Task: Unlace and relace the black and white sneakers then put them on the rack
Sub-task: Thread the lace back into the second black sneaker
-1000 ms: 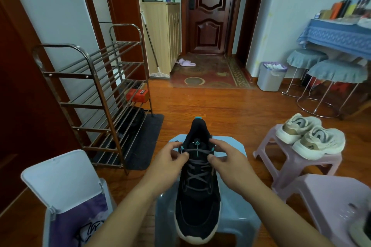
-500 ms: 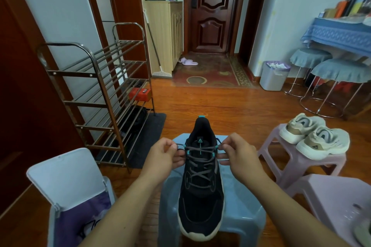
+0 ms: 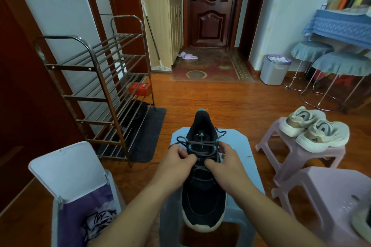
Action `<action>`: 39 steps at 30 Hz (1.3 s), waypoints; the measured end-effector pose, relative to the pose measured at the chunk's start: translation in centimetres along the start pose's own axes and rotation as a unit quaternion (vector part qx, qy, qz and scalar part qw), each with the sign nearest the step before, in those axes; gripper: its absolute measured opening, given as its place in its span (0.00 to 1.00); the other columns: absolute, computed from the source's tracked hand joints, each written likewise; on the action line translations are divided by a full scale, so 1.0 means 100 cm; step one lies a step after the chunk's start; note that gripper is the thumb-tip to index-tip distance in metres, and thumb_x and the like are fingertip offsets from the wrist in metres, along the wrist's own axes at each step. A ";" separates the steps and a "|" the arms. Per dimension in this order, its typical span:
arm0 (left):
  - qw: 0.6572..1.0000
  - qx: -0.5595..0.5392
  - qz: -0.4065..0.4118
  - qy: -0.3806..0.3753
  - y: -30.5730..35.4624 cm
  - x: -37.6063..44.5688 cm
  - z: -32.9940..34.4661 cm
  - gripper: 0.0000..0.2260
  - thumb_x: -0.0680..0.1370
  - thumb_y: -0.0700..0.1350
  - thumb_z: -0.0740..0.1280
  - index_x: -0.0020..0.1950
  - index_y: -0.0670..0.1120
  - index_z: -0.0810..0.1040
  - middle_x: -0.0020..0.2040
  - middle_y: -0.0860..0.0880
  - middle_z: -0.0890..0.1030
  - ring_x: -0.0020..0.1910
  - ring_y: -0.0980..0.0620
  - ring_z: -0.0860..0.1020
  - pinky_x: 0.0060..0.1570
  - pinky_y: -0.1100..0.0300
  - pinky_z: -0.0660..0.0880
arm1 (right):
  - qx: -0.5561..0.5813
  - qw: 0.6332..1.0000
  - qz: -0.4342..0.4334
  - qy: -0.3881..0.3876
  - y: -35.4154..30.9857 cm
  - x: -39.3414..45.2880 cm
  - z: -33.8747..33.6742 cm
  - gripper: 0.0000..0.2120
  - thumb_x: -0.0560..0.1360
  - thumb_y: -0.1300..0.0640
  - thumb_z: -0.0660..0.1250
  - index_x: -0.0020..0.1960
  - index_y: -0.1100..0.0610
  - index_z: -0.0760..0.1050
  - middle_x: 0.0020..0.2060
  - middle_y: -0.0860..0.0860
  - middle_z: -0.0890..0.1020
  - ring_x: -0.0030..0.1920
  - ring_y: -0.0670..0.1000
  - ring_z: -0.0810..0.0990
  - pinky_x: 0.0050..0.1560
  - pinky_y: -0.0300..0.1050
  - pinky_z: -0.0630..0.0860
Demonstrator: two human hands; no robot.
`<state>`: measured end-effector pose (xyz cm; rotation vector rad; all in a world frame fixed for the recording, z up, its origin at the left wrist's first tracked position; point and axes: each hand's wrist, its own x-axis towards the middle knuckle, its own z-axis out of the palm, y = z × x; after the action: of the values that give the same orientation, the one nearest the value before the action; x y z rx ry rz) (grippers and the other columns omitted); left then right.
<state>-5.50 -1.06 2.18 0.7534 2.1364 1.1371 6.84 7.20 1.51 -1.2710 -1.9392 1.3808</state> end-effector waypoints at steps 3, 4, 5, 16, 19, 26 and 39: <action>1.000 0.009 0.003 0.004 0.000 0.001 0.003 0.11 0.75 0.50 0.70 0.47 0.47 0.70 0.43 0.49 0.77 0.39 0.52 0.74 0.38 0.58 0.70 | 0.015 1.000 0.018 -0.007 -0.003 0.000 0.002 0.25 0.66 0.52 0.72 0.60 0.41 0.70 0.56 0.47 0.78 0.52 0.48 0.81 0.52 0.51 0.82; 1.000 0.016 0.006 0.003 0.001 0.001 0.003 0.11 0.74 0.50 0.71 0.48 0.47 0.70 0.44 0.49 0.77 0.38 0.53 0.74 0.36 0.59 0.70 | 0.003 1.000 0.011 -0.004 -0.005 -0.001 0.001 0.21 0.68 0.55 0.72 0.56 0.40 0.70 0.53 0.46 0.78 0.50 0.46 0.80 0.50 0.49 0.81; 1.000 0.026 0.012 0.000 0.000 0.001 0.004 0.12 0.74 0.50 0.71 0.49 0.47 0.70 0.45 0.48 0.78 0.39 0.53 0.74 0.35 0.61 0.69 | -0.018 1.000 0.006 -0.001 -0.005 -0.001 0.000 0.18 0.71 0.57 0.71 0.52 0.39 0.69 0.50 0.44 0.79 0.48 0.45 0.80 0.49 0.48 0.80; 0.983 0.140 0.074 0.097 0.003 -0.004 0.006 0.07 0.75 0.51 0.69 0.44 0.50 0.75 0.41 0.54 0.78 0.40 0.58 0.75 0.35 0.60 0.73 | -0.099 0.995 0.005 -0.014 -0.005 0.002 -0.010 0.16 0.74 0.58 0.64 0.59 0.46 0.79 0.48 0.46 0.84 0.47 0.50 0.82 0.51 0.54 0.82; 0.994 0.079 0.055 0.050 -0.003 -0.002 0.000 0.06 0.77 0.51 0.70 0.47 0.50 0.77 0.44 0.54 0.80 0.44 0.57 0.78 0.45 0.56 0.78 | -0.059 0.997 0.020 -0.049 -0.001 0.001 -0.014 0.18 0.75 0.59 0.65 0.62 0.44 0.78 0.50 0.45 0.84 0.50 0.49 0.83 0.54 0.54 0.82; 0.999 0.008 -0.032 0.005 -0.006 -0.009 0.003 0.11 0.74 0.51 0.72 0.51 0.49 0.73 0.47 0.50 0.81 0.45 0.53 0.80 0.42 0.56 0.77 | 0.018 0.996 0.007 -0.084 -0.003 -0.011 -0.009 0.21 0.74 0.64 0.70 0.60 0.43 0.75 0.49 0.45 0.85 0.49 0.46 0.84 0.50 0.45 0.82; 0.995 0.055 0.014 0.078 -0.001 -0.009 0.014 0.08 0.78 0.50 0.69 0.48 0.48 0.73 0.46 0.50 0.78 0.44 0.52 0.78 0.43 0.54 0.77 | -0.021 0.998 0.058 -0.034 -0.005 -0.001 0.000 0.16 0.75 0.60 0.64 0.59 0.45 0.78 0.48 0.47 0.84 0.49 0.51 0.82 0.54 0.54 0.82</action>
<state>-3.94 -1.00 1.69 0.7671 2.3420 1.1325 6.64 7.08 1.93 -1.3925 -1.9761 1.4657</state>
